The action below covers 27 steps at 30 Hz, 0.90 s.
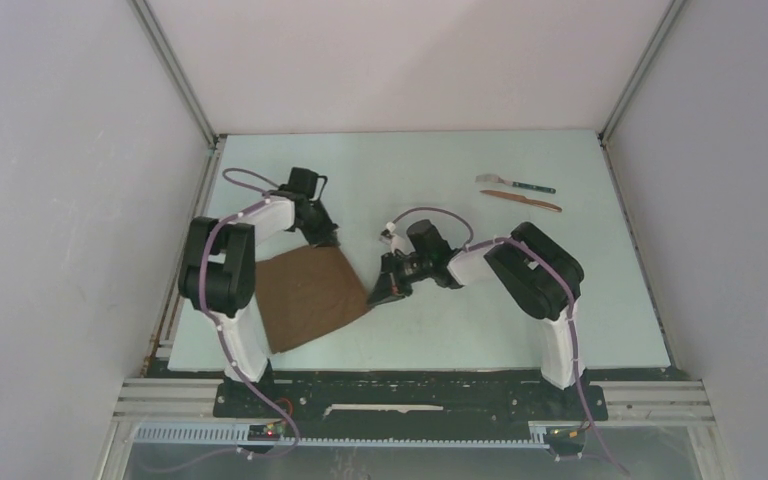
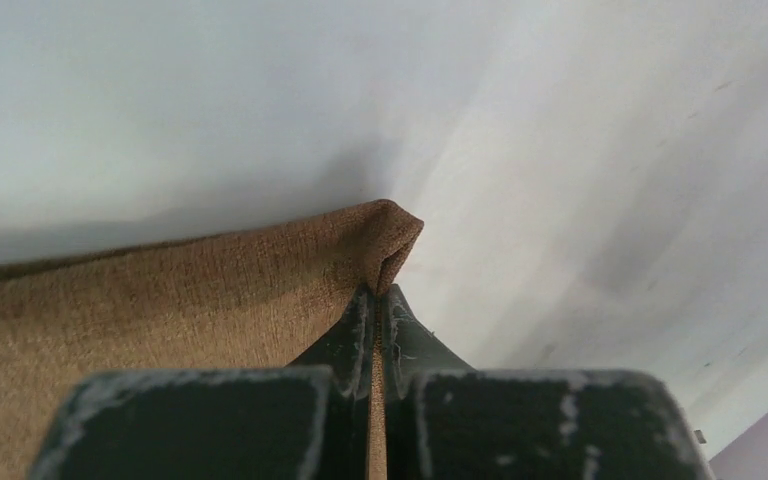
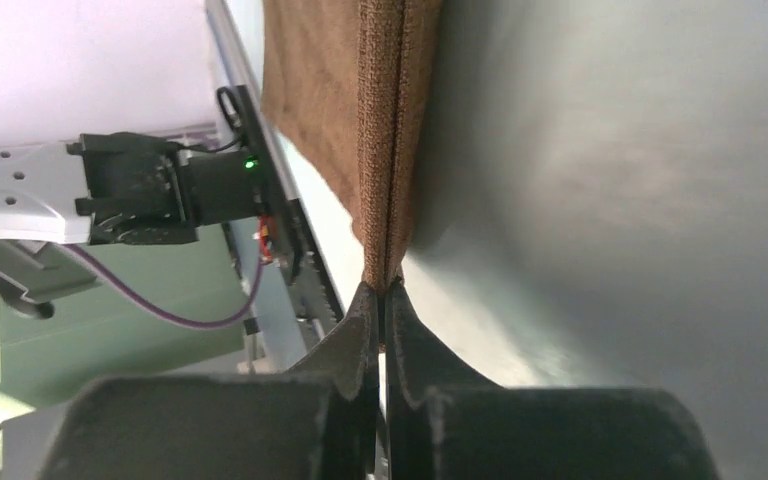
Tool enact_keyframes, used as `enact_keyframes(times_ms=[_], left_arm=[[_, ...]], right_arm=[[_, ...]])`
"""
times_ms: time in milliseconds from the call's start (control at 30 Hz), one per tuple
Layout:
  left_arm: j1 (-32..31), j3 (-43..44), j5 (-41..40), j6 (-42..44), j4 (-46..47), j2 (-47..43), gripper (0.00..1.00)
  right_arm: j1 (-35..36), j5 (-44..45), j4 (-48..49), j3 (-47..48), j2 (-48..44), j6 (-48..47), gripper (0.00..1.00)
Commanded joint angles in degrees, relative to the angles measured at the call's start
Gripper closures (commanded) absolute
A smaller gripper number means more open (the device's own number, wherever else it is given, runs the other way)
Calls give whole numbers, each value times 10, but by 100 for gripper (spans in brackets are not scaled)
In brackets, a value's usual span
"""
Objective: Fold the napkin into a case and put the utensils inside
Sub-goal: Turn over the upper triangle folded napkin at the center of the board.
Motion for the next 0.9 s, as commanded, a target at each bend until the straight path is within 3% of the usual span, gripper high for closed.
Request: enact_keyframes(times_ms=[0, 167, 433, 667, 733, 800, 867], left_arm=[[-11, 96, -44, -71, 213, 44, 100], [-32, 199, -16, -105, 244, 143, 100], [-60, 397, 10, -137, 268, 292, 100], [-66, 508, 34, -145, 269, 360, 98], [-71, 528, 34, -132, 260, 364, 83], [-76, 565, 41, -102, 226, 362, 65], [-79, 600, 50, -61, 164, 342, 56]], right_arm=[[-46, -88, -146, -8, -8, -159, 100], [-118, -87, -238, 10, -2, -211, 100], [-201, -56, -460, 132, 31, -346, 100], [-269, -38, -532, 184, 48, -379, 100], [-287, -6, -544, 188, 37, -369, 88], [-303, 91, -573, 198, 11, -360, 71], [-307, 181, -603, 208, -26, -364, 54]])
